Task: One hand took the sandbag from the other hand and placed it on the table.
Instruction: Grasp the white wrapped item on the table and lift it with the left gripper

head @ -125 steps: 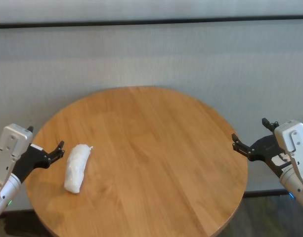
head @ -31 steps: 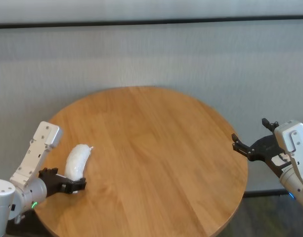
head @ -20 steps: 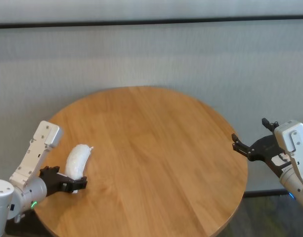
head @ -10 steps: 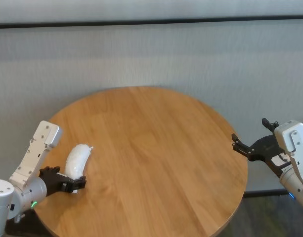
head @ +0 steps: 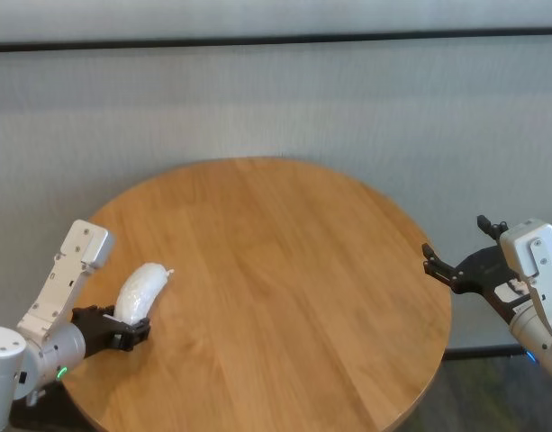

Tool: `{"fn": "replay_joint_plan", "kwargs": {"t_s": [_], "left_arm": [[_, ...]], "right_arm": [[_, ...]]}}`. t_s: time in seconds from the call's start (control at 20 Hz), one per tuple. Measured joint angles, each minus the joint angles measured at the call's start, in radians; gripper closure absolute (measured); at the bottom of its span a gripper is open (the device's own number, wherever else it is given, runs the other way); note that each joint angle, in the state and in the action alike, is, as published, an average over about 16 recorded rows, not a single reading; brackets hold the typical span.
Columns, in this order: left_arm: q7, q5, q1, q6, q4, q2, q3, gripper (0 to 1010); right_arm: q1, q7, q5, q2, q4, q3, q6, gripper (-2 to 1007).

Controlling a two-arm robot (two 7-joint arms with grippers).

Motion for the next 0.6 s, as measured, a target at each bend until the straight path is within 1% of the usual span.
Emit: {"fn": "replay_joint_plan", "kwargs": {"t_s": [0.35,0.6], "left_arm": [[0.001,-0.001,0.0,0.001,0.0,0.0,0.0,464],[0.001,-0.001,0.0,0.001,0.0,0.0,0.0,516]], "right_arm": [[0.0,0.0,0.0,0.0,0.0,0.0,0.0,4],[0.0,0.0,0.0,0.0,0.0,0.0,0.0,4]]}}
